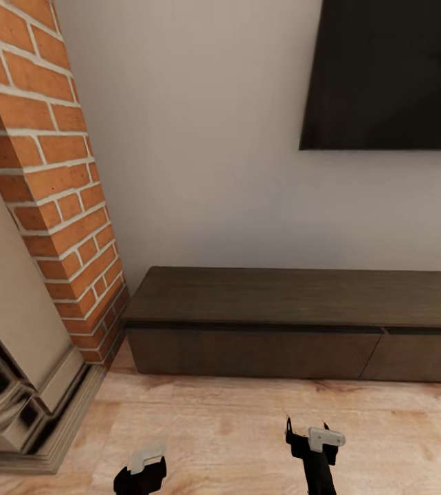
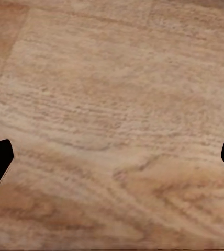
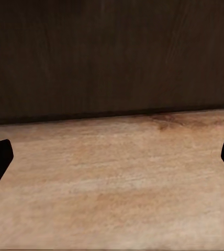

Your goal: Place each of the two pumpkins and all three candles from the living room inside a cabinet in the living room (use any cabinet), then make sure every cabinet is closed, and position the cauldron so it is next to a table in the living room.

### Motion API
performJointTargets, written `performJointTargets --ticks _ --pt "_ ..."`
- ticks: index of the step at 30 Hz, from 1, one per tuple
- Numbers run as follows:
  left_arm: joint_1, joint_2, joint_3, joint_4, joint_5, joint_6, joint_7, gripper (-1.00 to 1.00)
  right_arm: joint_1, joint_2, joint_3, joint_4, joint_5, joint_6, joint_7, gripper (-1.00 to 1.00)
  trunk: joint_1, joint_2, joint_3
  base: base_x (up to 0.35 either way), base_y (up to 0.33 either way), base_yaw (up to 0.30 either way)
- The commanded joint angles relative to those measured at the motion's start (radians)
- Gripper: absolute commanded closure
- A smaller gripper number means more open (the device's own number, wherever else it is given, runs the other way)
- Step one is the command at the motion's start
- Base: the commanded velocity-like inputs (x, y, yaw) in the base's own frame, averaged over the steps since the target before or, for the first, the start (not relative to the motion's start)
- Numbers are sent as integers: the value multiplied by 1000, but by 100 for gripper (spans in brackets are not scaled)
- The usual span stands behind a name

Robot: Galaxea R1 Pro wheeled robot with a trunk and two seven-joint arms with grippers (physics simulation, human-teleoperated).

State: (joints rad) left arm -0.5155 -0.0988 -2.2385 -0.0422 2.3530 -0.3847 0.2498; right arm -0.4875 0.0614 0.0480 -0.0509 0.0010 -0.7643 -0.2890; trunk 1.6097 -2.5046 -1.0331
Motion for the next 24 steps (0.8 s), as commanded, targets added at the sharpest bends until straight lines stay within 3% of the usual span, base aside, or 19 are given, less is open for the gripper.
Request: performJointTargets --ticks 1,9,17,24 --pt "10 9 -9 -4 3 -7 6 -100 0 -6 6 22 0 -7 -5 -100 -1 0 3 0 0 0" --pt "22 19 -8 -4 3 -1 4 -100 0 -16 7 45 0 -11 -4 -100 -4 2 34 -68 2 0" --pt "22 19 27 -4 3 0 3 -100 0 -29 7 45 1 -9 -2 -100 -8 4 65 -302 59 0" --pt "22 19 33 -3 3 0 5 -100 0 -45 9 45 5 -11 0 -100 -21 25 90 -326 80 0"
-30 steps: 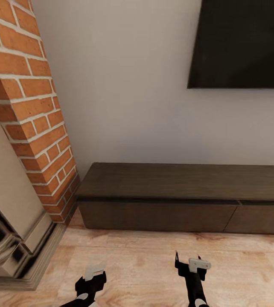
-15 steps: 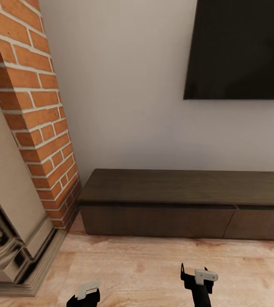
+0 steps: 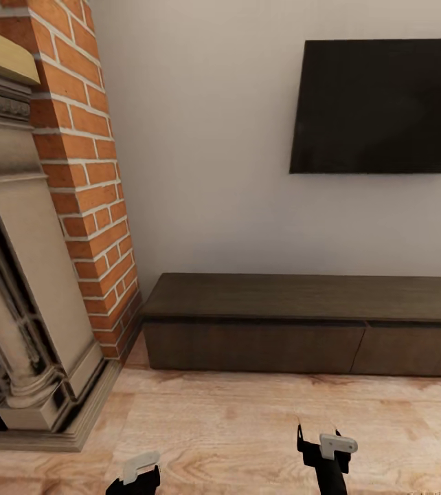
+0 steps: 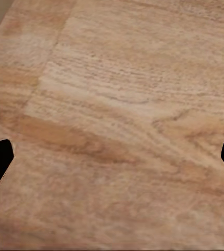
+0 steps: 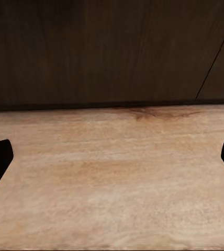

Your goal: Place each of the two pumpkins and all three candles from the living room inside a cabinet in the living room (use any cabinet), then make sure every cabinet is closed, and position the cauldron so it is next to a table in the living room.

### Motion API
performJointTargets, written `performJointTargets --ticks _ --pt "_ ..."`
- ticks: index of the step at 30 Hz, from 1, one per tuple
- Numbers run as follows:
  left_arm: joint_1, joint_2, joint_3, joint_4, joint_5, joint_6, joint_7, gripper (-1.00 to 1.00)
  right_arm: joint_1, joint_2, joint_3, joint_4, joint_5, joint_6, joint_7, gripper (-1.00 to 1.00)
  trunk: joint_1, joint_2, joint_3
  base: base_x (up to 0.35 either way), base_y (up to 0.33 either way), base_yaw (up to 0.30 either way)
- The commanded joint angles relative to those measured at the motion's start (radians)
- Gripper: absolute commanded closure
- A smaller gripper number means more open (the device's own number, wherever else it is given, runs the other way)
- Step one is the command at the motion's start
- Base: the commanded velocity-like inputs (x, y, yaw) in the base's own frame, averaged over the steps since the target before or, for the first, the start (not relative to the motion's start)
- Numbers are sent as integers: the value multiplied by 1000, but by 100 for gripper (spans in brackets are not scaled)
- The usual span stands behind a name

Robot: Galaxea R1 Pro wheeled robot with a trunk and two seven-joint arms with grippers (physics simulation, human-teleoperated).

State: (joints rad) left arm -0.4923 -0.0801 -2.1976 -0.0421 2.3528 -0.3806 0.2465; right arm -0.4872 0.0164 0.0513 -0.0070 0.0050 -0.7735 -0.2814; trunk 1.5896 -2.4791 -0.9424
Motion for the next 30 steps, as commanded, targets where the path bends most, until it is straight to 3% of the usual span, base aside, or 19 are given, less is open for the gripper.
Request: performJointTargets --ticks 1,10,13,14,16,17,18,23,30 --pt "-1 0 -8 -4 3 -4 9 -100 -1 0 5 1 1 -1 -7 -100 -5 7 2 -326 72 0" --pt "-1 -3 -9 -27 3 -6 13 -100 0 2 5 13 -1 1 -8 -100 -39 70 30 -104 20 0" --pt "1 11 -8 -53 3 -10 13 -100 5 0 5 20 -1 -5 -7 -100 -51 91 40 -4 1 0" --pt "76 39 -7 -66 3 -37 9 -100 97 -1 5 23 -1 -95 -7 -100 -55 98 43 0 0 0" --pt "105 42 -8 -66 3 -75 7 -100 116 0 4 24 -1 -127 -8 -100 -62 112 49 0 0 0" --pt "156 50 -8 -67 3 -139 5 -100 136 3 5 25 -2 -154 -8 -100 -66 119 52 0 0 0" --pt "180 53 -8 -67 3 -160 4 -100 149 4 5 25 -2 -161 -8 -100 -70 126 56 0 0 0" --pt "222 57 -9 -67 3 -193 2 -100 192 5 4 25 -3 -209 -9 -100 -89 161 71 0 0 0" --pt "291 57 -10 -67 3 -309 2 -100 235 5 5 25 -3 -273 -9 -100 -116 210 93 0 0 0"
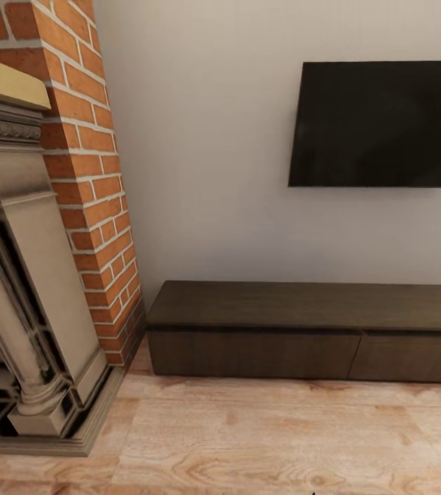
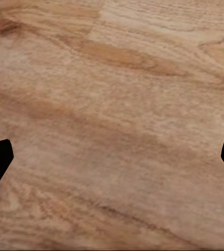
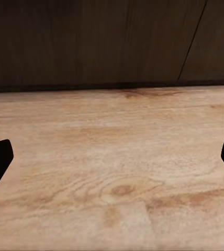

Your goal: Place each of the two pumpkins and all three candles from the living room inside a cabinet in the living room (use any cabinet), then make sure every cabinet is closed, and position the cauldron so it is next to a table in the living room.

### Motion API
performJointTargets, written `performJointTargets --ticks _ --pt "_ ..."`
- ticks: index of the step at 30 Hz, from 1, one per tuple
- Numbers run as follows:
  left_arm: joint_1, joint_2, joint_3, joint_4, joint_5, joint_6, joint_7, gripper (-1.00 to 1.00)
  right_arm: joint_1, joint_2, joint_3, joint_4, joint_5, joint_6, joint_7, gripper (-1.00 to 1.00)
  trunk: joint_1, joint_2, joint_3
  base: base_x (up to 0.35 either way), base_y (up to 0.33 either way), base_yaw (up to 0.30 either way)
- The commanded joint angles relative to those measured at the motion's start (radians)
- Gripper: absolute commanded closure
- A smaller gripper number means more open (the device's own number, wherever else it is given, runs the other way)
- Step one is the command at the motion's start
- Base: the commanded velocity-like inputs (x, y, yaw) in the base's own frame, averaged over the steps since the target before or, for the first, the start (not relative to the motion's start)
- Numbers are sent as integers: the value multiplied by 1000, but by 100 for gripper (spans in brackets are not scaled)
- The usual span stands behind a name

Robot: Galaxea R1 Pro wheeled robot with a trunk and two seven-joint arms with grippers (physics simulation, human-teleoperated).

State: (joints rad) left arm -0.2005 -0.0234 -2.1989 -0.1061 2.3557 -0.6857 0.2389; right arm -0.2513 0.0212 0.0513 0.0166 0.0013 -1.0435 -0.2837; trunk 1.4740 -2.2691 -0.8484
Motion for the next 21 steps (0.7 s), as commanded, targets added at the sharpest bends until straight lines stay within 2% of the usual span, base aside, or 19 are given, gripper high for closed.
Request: performJointTargets --ticks 1,11,21 --pt "2 0 -8 -3 0 -7 10 -100 0 0 5 2 0 -3 -6 -100 -4 7 2 0 0 0" --pt "16 2 -7 -2 0 -10 11 -100 2 -4 4 1 3 13 -9 -100 -42 77 34 0 0 0" --pt "16 3 -7 -1 0 -4 11 -100 3 -1 3 1 1 206 -7 -100 -81 147 65 0 0 0"
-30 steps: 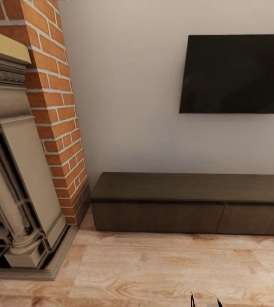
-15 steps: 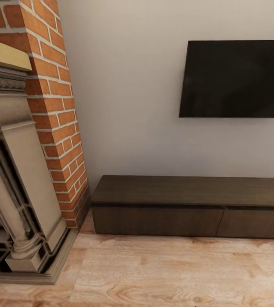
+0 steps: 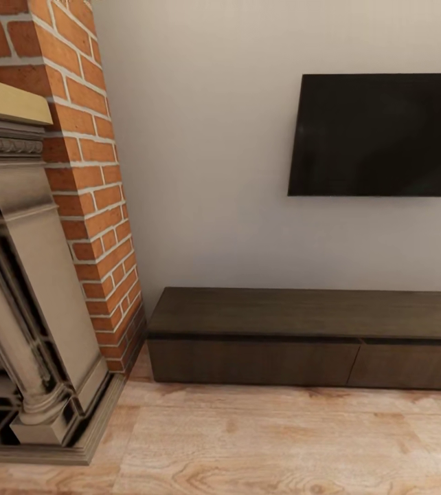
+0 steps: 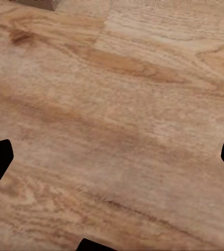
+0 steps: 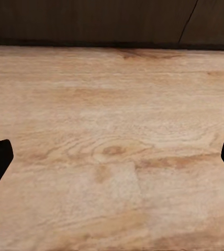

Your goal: Place each of the two pumpkins and all three candles from the living room inside a cabinet in the living room (use any cabinet), then make sure every cabinet is closed, and position the cauldron so it is next to a table in the living room.

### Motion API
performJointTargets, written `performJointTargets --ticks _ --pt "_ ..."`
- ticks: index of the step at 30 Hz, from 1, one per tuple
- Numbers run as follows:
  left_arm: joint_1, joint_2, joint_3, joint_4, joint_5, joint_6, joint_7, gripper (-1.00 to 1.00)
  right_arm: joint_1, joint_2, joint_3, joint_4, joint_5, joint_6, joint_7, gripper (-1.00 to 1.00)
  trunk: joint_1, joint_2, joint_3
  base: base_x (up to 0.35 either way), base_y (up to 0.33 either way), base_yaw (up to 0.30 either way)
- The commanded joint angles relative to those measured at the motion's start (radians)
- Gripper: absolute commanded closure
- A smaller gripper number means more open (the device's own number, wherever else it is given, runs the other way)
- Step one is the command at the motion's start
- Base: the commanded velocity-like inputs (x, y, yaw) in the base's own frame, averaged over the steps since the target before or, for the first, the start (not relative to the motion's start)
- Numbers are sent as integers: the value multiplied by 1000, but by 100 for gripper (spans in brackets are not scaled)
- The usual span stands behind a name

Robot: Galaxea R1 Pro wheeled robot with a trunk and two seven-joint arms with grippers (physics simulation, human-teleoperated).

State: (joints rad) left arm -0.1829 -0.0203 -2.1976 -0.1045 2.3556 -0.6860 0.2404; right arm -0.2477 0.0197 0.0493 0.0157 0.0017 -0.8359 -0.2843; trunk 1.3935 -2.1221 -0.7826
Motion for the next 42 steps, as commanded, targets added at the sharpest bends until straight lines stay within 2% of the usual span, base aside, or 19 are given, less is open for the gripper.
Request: performJointTargets --ticks 1,3,4,7,11,13,14,16,25,42 --pt "-1 0 -8 -3 1 3 9 -100 -1 -1 5 2 1 26 -6 -100 -4 7 2 0 0 0" --pt "-1 0 -10 -3 1 54 8 -100 -1 -2 6 2 1 72 -6 -100 -12 21 9 0 0 0" --pt "-1 -1 -10 -2 1 137 7 -100 -1 0 6 3 1 94 -6 -100 -16 28 12 0 0 0" --pt "-1 -1 -8 1 1 263 5 -100 -1 2 6 3 1 111 -6 -100 -27 49 21 0 0 0" --pt "-1 2 -6 4 1 314 -17 -100 -1 2 6 3 1 117 -6 -100 -42 77 34 0 0 0" --pt "-1 5 -5 4 1 324 -52 -100 -1 1 6 2 1 118 -6 -100 -50 91 40 0 0 0" --pt "-1 31 -4 5 1 333 -195 -100 -1 2 6 3 1 119 -6 -100 -54 98 43 0 0 0" --pt "-1 36 -3 5 1 334 -214 -100 -1 2 6 3 1 120 -6 -100 -62 112 49 0 0 0" --pt "-1 40 0 5 1 332 -227 -100 -1 2 6 3 1 120 -6 -100 -96 175 77 0 0 0" --pt "-1 37 -9 8 1 334 -218 -100 -1 2 6 3 1 120 -6 -100 -96 175 77 0 0 0"
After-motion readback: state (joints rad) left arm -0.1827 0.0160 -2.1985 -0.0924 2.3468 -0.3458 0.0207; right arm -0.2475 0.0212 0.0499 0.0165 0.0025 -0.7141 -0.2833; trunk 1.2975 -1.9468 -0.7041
